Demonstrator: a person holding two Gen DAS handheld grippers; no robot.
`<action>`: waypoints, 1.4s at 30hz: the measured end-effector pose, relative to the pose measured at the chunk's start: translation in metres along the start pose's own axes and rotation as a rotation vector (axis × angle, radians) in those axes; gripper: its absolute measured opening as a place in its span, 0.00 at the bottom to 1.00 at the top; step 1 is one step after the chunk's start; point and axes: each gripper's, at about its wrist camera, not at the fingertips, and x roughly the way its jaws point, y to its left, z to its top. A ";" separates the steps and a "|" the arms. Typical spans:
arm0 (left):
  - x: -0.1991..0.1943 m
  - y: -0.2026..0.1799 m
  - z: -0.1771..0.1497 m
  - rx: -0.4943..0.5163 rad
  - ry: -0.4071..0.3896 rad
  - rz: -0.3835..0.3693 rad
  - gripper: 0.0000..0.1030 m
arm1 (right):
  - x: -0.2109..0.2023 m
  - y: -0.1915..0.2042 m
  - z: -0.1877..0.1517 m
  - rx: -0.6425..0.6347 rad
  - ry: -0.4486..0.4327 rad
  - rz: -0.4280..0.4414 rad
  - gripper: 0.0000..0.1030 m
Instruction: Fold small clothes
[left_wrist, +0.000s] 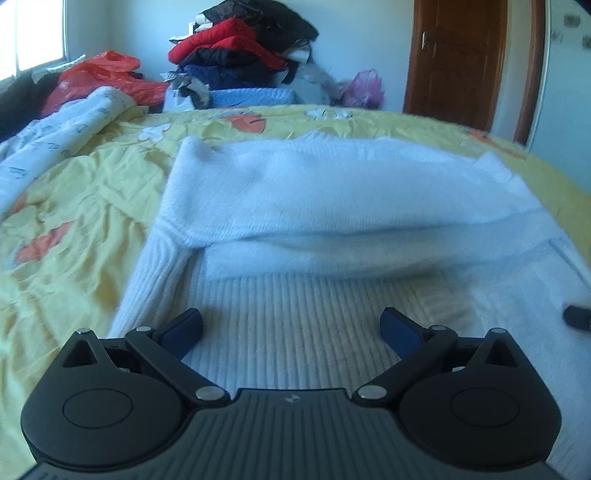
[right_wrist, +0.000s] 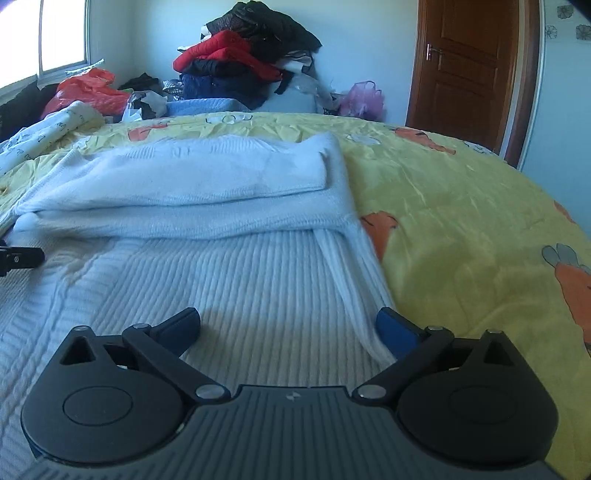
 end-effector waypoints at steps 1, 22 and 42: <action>-0.006 -0.002 -0.004 0.006 0.010 0.014 1.00 | 0.000 0.001 -0.001 -0.002 -0.001 -0.002 0.99; -0.042 -0.001 -0.040 0.003 -0.003 0.012 1.00 | -0.052 0.007 -0.044 0.018 0.013 0.027 0.99; -0.074 -0.001 -0.074 0.006 -0.037 0.008 1.00 | -0.081 0.007 -0.071 -0.013 0.003 0.042 0.98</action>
